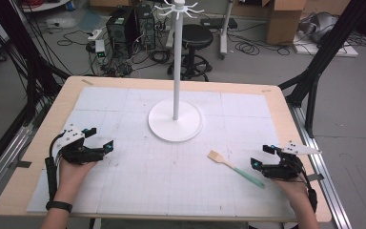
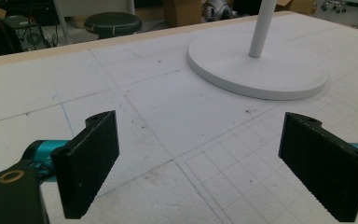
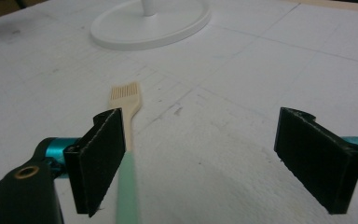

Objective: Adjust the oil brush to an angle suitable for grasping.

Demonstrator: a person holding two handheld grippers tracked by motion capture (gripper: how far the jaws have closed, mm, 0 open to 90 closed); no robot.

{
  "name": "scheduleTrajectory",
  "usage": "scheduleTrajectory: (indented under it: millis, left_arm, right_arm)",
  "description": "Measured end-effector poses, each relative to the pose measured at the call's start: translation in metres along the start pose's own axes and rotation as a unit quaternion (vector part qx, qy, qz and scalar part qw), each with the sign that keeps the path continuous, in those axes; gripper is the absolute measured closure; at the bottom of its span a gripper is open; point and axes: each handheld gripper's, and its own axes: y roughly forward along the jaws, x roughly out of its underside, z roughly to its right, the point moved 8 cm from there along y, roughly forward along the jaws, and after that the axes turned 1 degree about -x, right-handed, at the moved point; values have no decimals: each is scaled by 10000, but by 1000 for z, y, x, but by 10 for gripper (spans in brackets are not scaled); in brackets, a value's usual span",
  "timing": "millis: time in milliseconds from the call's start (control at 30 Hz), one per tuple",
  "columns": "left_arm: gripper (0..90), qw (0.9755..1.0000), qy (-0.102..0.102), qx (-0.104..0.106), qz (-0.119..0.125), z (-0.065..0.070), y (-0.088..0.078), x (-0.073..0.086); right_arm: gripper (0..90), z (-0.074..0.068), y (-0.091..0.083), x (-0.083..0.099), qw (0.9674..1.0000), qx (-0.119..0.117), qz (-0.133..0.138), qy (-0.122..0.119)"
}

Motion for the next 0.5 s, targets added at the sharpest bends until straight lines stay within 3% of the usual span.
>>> scheduleTrajectory:
  millis: [267, 500]
  left_arm:
    - [129, 10000, 4, 9, -85, 1, 1, 2]
    - [129, 9999, 26, 15, -114, 1, 2, 3]
  right_arm:
    - [164, -18, 20, 6, 9982, -362, -422, -226]
    - [273, -37, 38, 9, 9926, -467, -951, -589]
